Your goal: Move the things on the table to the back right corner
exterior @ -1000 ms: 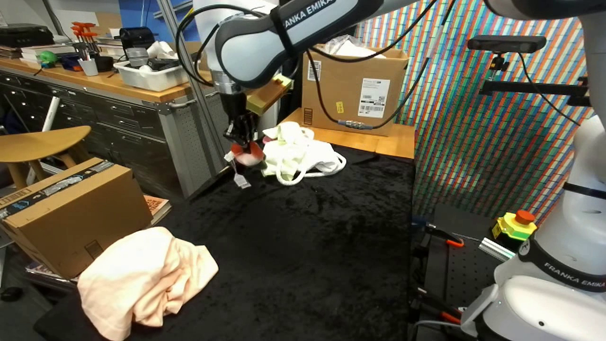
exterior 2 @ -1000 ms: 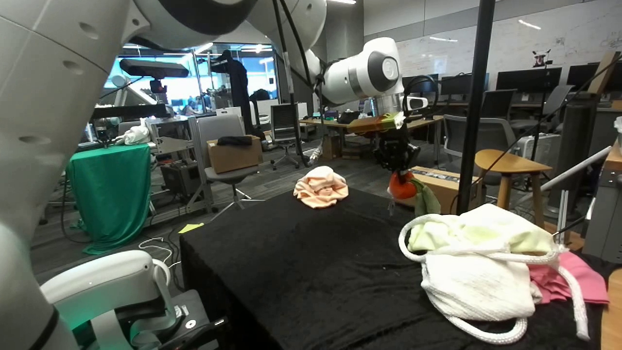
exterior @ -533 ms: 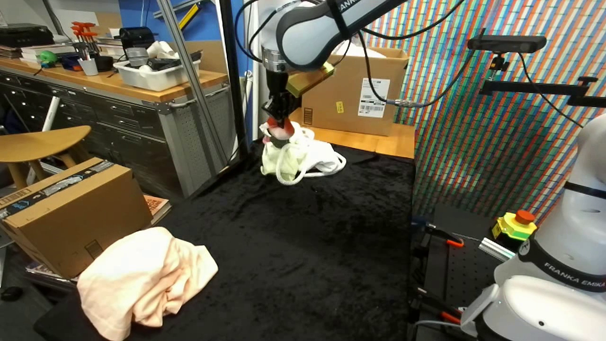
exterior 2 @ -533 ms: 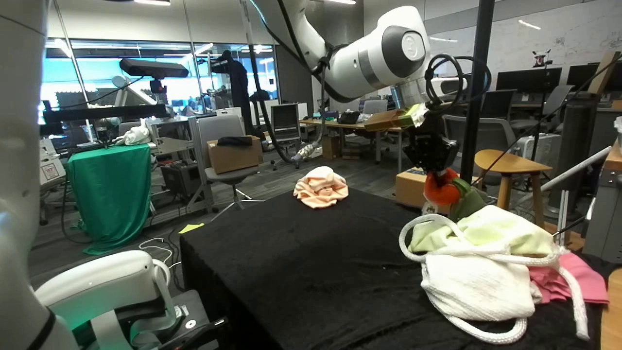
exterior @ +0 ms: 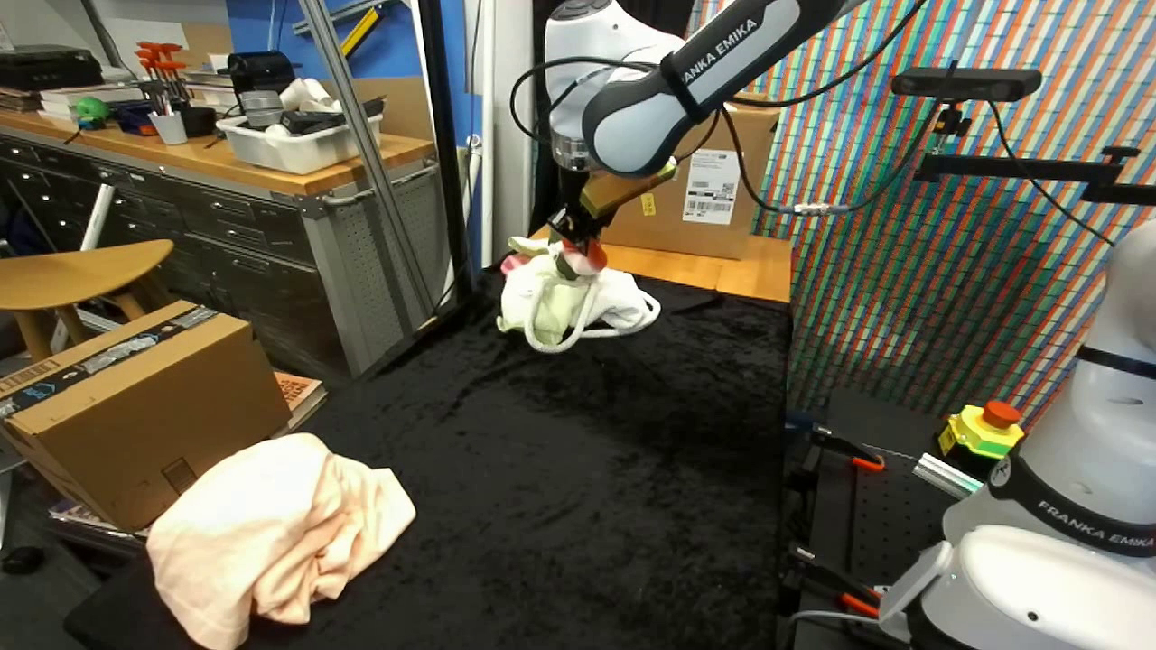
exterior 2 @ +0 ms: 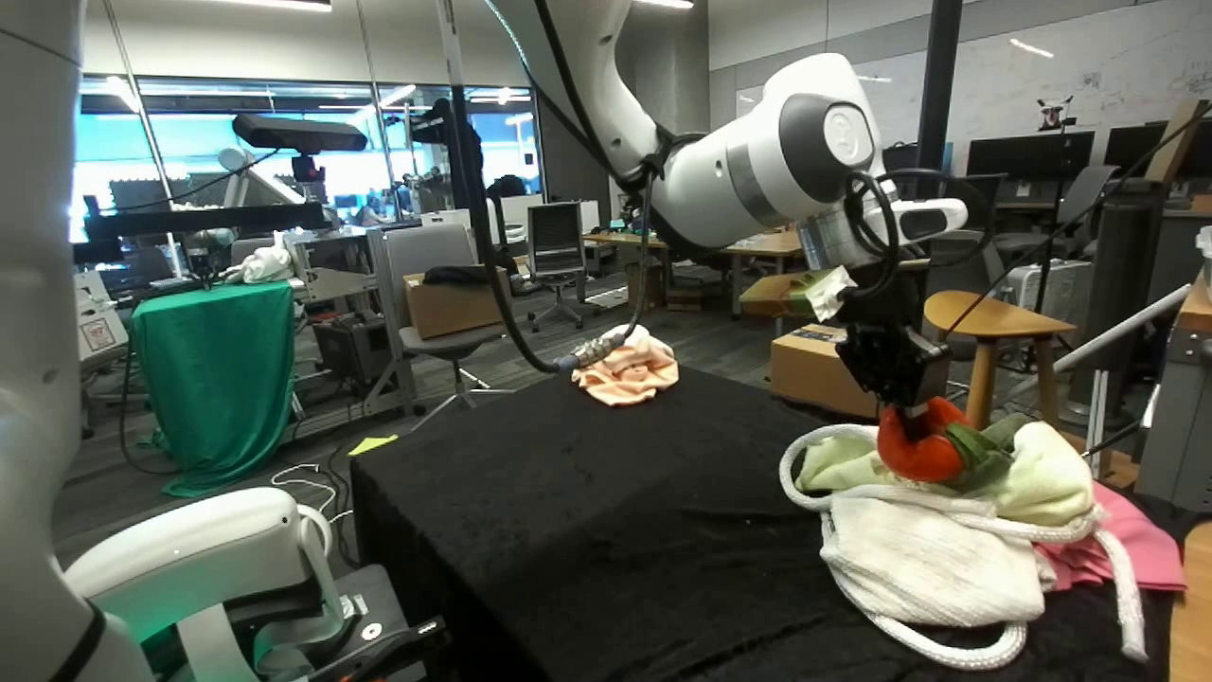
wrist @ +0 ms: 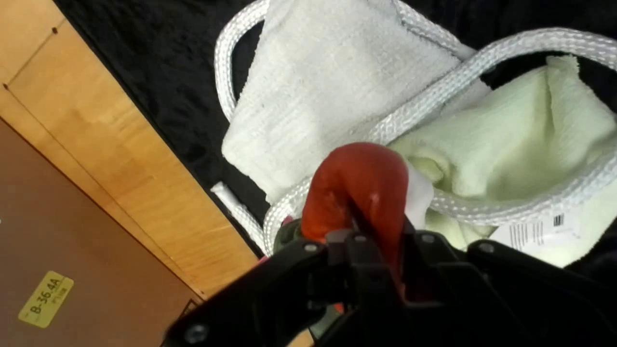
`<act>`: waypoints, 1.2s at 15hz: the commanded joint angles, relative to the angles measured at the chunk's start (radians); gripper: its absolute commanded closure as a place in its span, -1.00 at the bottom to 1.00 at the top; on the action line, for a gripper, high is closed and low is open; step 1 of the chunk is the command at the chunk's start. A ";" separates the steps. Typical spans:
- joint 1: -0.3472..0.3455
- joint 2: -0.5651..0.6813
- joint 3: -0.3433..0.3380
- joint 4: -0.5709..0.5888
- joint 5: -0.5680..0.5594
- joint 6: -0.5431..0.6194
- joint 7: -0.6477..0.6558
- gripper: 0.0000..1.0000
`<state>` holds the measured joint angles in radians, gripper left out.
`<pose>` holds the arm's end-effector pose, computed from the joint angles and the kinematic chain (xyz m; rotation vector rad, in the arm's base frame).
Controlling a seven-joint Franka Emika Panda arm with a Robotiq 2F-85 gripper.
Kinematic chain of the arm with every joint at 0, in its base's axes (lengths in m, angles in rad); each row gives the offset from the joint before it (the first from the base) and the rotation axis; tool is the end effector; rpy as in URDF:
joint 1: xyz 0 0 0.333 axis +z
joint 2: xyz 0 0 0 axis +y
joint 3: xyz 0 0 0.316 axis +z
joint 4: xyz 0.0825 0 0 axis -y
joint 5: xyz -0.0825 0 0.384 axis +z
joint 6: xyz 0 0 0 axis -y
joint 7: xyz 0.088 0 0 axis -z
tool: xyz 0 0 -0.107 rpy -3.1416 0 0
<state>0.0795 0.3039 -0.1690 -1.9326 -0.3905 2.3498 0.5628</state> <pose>0.6239 -0.0561 0.3448 2.7715 -0.5343 0.2677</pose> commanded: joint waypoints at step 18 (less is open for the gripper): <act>0.060 0.024 -0.008 -0.055 -0.082 0.025 0.173 -0.65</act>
<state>0.1239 0.3720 -0.1653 -1.9595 -0.4282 2.3618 0.6973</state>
